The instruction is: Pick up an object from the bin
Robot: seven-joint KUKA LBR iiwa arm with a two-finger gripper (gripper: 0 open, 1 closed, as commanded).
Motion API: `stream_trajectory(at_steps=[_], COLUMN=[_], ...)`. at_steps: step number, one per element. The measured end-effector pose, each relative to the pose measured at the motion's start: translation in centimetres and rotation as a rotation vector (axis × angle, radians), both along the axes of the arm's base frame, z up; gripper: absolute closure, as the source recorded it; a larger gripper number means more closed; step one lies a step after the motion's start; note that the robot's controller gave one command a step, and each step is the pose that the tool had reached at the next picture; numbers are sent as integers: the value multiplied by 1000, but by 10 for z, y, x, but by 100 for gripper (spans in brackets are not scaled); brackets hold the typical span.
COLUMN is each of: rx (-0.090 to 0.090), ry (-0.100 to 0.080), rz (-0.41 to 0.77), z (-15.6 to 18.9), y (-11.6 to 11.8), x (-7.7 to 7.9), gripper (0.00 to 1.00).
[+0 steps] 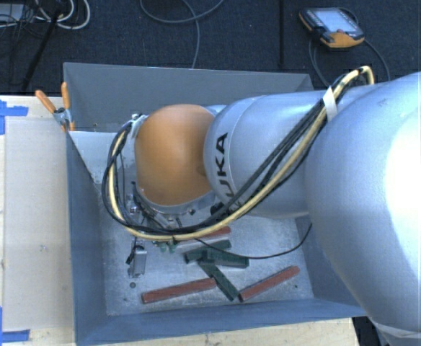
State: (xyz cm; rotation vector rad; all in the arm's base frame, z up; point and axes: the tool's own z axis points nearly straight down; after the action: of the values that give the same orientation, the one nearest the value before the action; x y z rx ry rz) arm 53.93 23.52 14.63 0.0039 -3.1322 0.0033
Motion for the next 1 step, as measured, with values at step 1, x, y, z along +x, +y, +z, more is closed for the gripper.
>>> stream_trajectory(at_steps=[1], rx=[2], ry=[-7], rz=[-3], z=[4], y=[-1], x=[2], gripper=[0])
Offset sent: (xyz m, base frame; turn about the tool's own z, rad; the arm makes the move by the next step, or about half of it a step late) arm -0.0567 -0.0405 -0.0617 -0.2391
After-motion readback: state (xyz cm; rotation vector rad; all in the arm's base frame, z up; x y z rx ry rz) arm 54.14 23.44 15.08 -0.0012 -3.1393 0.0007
